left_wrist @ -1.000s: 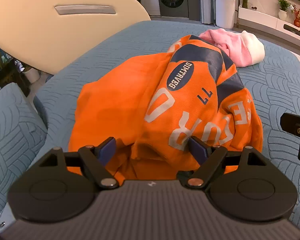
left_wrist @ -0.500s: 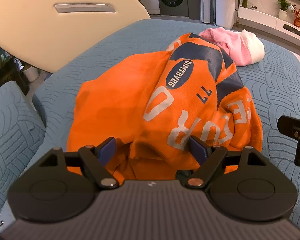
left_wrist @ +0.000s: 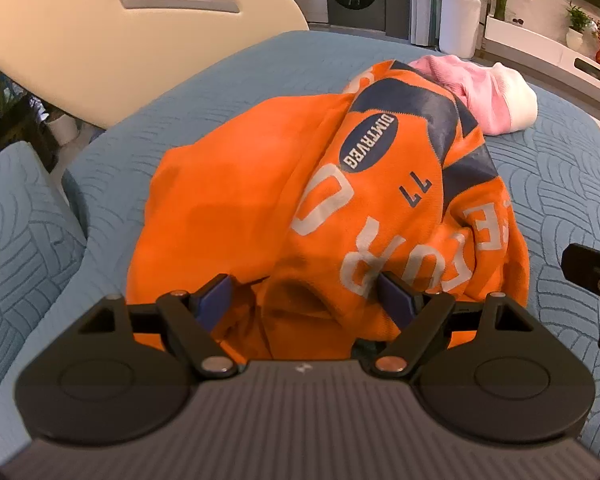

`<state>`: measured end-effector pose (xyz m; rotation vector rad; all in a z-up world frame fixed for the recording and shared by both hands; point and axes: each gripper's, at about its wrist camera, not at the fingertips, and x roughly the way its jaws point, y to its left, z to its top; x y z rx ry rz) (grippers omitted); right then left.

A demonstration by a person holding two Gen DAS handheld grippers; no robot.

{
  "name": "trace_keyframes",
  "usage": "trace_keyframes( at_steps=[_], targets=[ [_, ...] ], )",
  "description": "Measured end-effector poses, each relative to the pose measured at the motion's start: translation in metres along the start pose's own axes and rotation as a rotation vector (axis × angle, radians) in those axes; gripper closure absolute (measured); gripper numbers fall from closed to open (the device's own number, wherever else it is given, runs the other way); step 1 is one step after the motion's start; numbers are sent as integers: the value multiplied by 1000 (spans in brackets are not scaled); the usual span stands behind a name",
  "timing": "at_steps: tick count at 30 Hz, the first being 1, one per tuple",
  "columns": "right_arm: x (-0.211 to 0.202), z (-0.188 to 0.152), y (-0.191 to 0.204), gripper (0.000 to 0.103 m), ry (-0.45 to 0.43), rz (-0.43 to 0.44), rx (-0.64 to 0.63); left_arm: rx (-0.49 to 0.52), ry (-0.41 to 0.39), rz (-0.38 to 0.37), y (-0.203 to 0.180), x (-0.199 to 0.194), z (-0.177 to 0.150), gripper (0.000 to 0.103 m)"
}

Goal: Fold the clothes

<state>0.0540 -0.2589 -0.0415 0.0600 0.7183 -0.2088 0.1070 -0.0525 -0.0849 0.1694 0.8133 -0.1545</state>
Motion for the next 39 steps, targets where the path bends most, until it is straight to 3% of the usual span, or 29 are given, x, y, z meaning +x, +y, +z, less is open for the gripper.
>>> trace_keyframes(
  at_steps=[9,17,18,22,24,27,36,39],
  targets=[
    [3,1,-1,0,7,-5,4,75,-38,13,-5,18,-13,19],
    [4,1,-6,0,5,-6,18,-68,-8,-118,21,29,-13,19],
    [4,1,-6,0,6,-6,19,-65,-11,-117,20,28,-12,21],
    [6,1,-6,0,9,-6,20,-28,-32,-93,13,22,-11,45],
    [6,0,-6,0,9,-7,19,-9,-42,-73,7,18,-10,50],
    [7,-1,-6,0,8,-9,17,-12,-43,-81,7,16,-11,72],
    [9,-2,-5,0,14,-16,11,-4,-68,-62,4,4,-11,79],
    [10,-3,-4,0,15,-21,1,-66,-120,7,16,-10,-7,81]
  ],
)
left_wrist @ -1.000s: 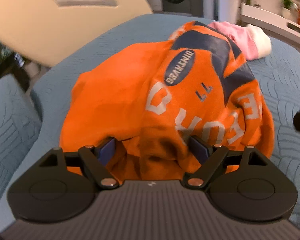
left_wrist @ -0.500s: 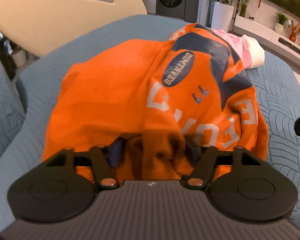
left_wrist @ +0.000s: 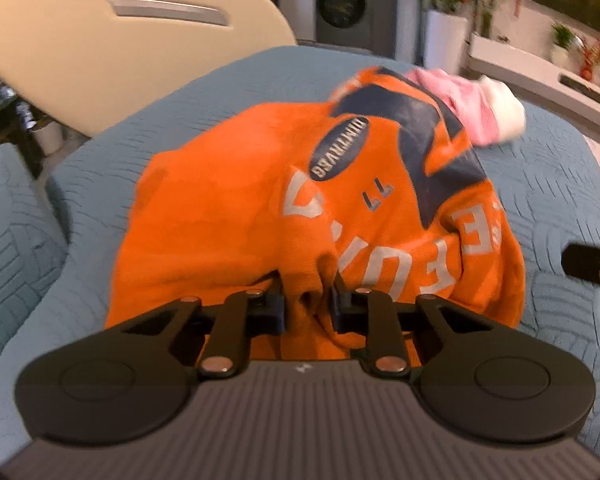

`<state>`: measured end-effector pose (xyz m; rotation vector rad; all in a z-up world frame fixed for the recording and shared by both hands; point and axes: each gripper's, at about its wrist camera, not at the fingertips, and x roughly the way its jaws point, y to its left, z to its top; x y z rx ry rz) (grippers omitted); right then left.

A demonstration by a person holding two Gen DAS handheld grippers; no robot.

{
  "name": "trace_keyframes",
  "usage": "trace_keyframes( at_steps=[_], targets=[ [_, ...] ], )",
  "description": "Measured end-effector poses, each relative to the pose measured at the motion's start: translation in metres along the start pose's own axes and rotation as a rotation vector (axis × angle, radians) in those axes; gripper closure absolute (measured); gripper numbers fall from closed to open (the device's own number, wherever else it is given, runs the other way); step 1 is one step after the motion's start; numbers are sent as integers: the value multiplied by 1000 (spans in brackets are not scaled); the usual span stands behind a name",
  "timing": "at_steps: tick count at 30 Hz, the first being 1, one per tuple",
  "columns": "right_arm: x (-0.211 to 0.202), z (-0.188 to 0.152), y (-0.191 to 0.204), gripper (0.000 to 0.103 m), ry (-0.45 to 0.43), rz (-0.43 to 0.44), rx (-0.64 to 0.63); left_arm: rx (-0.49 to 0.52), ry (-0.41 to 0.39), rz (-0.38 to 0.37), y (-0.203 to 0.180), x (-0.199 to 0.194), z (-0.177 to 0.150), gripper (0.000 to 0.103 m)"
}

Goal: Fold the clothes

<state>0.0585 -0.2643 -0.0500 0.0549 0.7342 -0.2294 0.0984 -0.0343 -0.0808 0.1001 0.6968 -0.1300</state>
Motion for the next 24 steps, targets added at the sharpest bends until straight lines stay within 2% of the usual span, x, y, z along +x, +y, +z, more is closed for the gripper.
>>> trace_keyframes(
  at_steps=[3,5,6,7,9,10,11,12,17,19,20,21,22,23,24],
  targets=[
    [0,1,-4,0,-7,-18,0,-67,-72,88,22,-18,11,82],
    [1,2,-9,0,-11,-31,8,-101,-100,114,35,-28,14,83],
    [2,2,-12,0,-11,-35,16,-113,-127,158,42,-35,17,95],
    [3,2,-15,0,-10,-36,25,-102,-154,217,44,-41,18,96],
    [6,3,-20,0,-7,-35,41,-82,-186,267,46,-47,20,96],
    [8,2,-21,0,-1,-23,42,-90,-197,259,50,-51,23,96],
    [11,0,-22,0,14,-5,37,-141,-195,188,60,-56,25,96],
    [15,-2,-21,0,33,16,28,-151,-177,129,63,-56,26,94],
    [40,-11,-15,0,126,156,42,-131,-137,-41,52,-52,25,90],
    [48,-13,-13,1,153,185,56,-120,-112,-77,45,-47,23,65],
    [57,-14,-8,3,176,217,64,-104,-95,-78,40,-43,21,59],
    [66,-15,-2,13,196,237,61,-93,-85,-64,36,-39,19,51],
    [74,-17,6,36,209,231,31,-82,-75,-48,33,-36,17,50],
    [81,-18,13,52,220,229,11,-76,-66,-30,31,-32,17,50],
    [84,-21,15,80,223,237,12,-76,-54,-15,31,-29,17,50]
  ],
)
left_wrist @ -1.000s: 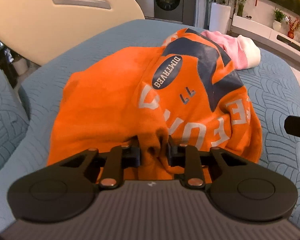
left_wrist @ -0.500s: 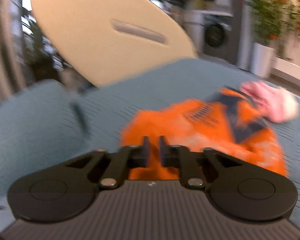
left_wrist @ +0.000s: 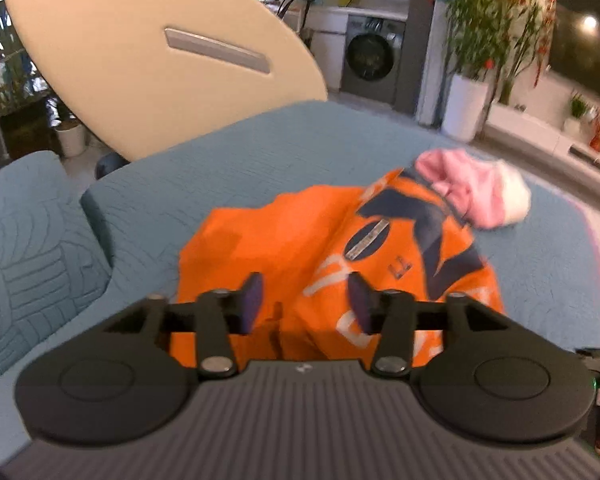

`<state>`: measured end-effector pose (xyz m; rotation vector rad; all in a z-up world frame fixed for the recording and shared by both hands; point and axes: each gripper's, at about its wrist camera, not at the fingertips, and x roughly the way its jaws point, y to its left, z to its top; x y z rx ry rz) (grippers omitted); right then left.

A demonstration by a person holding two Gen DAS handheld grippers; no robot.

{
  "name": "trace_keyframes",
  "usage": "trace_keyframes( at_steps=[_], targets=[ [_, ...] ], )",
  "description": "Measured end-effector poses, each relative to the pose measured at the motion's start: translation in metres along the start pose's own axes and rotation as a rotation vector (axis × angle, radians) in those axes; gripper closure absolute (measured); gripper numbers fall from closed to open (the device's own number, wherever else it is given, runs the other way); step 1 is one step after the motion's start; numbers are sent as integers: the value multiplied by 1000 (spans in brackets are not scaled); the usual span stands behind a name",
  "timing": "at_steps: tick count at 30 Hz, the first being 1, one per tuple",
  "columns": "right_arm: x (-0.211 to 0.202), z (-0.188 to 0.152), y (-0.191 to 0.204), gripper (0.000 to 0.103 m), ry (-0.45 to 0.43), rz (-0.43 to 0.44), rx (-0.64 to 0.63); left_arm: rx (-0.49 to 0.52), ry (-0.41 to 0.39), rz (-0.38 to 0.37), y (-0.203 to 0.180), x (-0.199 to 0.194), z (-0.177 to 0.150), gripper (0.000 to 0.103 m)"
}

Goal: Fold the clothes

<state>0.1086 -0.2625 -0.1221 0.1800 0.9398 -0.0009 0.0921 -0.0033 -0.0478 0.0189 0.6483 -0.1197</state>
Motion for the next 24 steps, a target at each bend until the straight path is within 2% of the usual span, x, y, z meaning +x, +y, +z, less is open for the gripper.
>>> trace_keyframes(
  at_steps=[1,3,6,8,9,11,14,17,19,24],
  targets=[
    [4,-2,2,87,3,8,1,-3,6,5,2,0,-1,50],
    [1,-4,5,91,-21,12,11,-19,5,2,10,-2,0,50],
    [-46,-1,18,92,-188,45,-29,-48,9,-39,16,-4,5,48],
    [-78,2,19,92,-287,67,-36,-53,6,-92,16,-10,5,46],
    [-105,5,17,92,-373,76,-32,-54,5,-121,15,-13,5,42],
    [-126,9,10,92,-431,99,-6,-51,7,-195,11,-15,4,39],
    [-167,17,-8,92,-533,182,67,-43,17,-309,6,-18,3,39],
    [-186,19,-10,92,-562,171,57,49,34,-445,-10,-23,-2,39],
    [-194,20,-14,92,-549,191,79,127,14,-482,-24,-29,-8,39],
    [-198,12,-15,92,-526,210,92,411,-124,-460,-61,-51,-27,37]
  ],
)
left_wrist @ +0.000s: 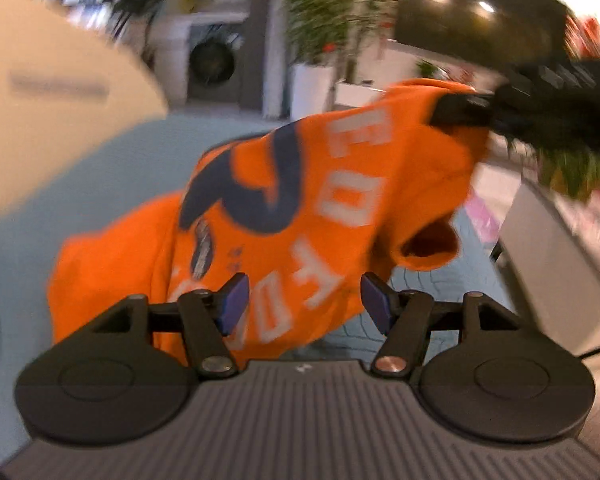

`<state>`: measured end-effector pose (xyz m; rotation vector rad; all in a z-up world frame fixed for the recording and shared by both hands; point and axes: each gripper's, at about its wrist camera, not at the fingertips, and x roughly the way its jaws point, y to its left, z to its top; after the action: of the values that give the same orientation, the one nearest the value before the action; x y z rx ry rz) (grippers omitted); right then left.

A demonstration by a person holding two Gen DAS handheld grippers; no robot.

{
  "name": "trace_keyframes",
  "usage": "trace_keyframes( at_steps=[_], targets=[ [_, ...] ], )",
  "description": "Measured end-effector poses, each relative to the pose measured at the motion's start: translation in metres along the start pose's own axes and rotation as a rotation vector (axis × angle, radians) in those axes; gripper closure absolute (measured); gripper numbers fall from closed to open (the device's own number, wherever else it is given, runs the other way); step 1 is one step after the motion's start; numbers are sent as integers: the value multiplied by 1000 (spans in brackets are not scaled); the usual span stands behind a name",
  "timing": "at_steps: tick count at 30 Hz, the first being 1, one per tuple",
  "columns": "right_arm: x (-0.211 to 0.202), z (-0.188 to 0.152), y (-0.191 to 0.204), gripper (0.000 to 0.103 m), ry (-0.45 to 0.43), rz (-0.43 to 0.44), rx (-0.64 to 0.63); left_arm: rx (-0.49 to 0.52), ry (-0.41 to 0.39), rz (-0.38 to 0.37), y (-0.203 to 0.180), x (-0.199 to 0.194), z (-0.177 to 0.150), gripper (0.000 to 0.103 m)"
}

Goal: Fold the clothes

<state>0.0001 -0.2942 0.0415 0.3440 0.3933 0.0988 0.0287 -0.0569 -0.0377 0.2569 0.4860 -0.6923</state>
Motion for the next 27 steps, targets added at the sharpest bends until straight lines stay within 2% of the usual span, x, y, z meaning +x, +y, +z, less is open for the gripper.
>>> trace_keyframes(
  at_steps=[2,6,9,11,12,13,14,15,16,18,20,24,27],
  targets=[
    [-3,-1,-1,92,4,31,26,62,-6,11,-10,2,-4,37],
    [-10,1,-2,92,4,73,51,162,32,98,-24,24,-15,37],
    [-17,1,-4,92,12,117,76,151,43,138,-21,39,-24,37],
    [-23,2,-5,91,1,121,85,106,48,120,-16,44,-25,40],
    [-24,3,-4,87,-6,109,78,80,52,114,-12,46,-25,53],
    [-24,3,-6,74,-15,78,62,38,57,122,-6,47,-23,63],
    [-22,2,-6,60,-17,37,45,-14,67,137,1,49,-21,64],
    [-19,0,-6,18,-16,-15,29,-104,95,177,17,53,-21,64],
    [-16,-3,-10,3,-27,-102,8,-145,112,198,27,55,-23,64],
    [-12,-9,-19,0,-48,-222,-21,-193,165,275,46,61,-31,64],
    [-1,-12,-30,0,1,-307,-63,-172,186,308,50,62,-36,64],
    [26,-25,-54,0,165,-345,-113,-173,127,308,43,55,-26,64],
    [42,-36,-71,0,257,-316,-78,-179,70,319,44,46,-18,64]
  ],
)
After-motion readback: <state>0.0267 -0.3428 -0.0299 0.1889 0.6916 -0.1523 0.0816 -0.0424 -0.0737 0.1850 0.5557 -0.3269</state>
